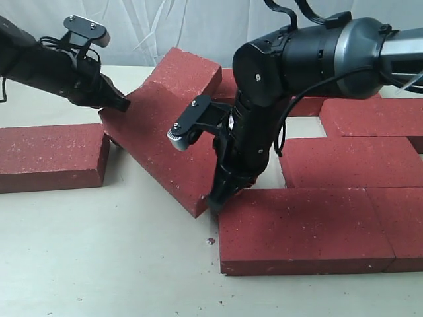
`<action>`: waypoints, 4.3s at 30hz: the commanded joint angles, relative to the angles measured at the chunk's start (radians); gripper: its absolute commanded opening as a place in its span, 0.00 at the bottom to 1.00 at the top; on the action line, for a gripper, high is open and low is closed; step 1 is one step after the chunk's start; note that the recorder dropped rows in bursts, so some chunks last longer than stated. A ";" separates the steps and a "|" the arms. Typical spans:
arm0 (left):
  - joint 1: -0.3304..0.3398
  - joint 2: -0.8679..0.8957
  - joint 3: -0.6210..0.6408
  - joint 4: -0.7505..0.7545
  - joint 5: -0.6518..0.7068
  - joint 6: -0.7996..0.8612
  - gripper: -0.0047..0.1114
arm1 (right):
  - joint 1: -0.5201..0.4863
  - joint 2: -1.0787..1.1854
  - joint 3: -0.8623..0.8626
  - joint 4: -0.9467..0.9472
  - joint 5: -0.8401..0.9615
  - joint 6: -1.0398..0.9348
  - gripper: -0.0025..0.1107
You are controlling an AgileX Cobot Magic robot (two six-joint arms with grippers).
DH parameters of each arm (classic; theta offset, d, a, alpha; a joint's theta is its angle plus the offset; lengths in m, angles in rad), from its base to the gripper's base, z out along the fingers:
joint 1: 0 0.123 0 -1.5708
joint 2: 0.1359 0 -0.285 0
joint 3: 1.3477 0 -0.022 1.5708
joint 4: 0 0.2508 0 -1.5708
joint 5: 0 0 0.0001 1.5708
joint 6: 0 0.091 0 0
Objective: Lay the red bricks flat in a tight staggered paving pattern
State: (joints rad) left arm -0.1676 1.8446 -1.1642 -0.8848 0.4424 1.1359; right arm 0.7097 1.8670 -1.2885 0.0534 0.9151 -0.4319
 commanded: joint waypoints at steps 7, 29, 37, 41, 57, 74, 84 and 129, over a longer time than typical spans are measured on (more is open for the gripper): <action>-0.004 -0.048 -0.002 0.172 0.137 -0.142 0.04 | -0.037 -0.118 -0.010 -0.113 -0.141 0.042 0.01; -0.241 -0.044 -0.002 0.119 0.094 -0.081 0.04 | -0.303 -0.129 -0.026 -0.253 -0.119 0.056 0.01; -0.291 0.022 -0.005 0.090 -0.006 -0.032 0.04 | -0.303 -0.128 -0.026 -0.302 -0.121 0.118 0.01; -0.289 0.022 -0.005 0.092 -0.021 -0.035 0.04 | -0.303 -0.107 -0.024 -0.223 -0.170 0.112 0.01; -0.140 0.008 -0.005 0.185 0.064 -0.113 0.04 | -0.301 0.010 -0.024 0.366 -0.353 -0.226 0.01; -0.113 -0.093 0.010 0.424 0.397 -0.239 0.04 | -0.301 0.000 -0.025 0.334 -0.246 -0.229 0.01; -0.074 -0.027 0.042 0.434 0.157 -0.239 0.04 | -0.291 0.095 -0.025 0.355 -0.273 -0.229 0.01; 0.205 -0.111 0.127 0.222 -0.220 -0.237 0.04 | -0.390 0.371 -0.524 0.342 -0.191 -0.047 0.01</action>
State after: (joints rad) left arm 0.0277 1.7351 -1.0524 -0.6414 0.2747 0.9008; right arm 0.3129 2.1937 -1.7714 0.3871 0.7197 -0.4712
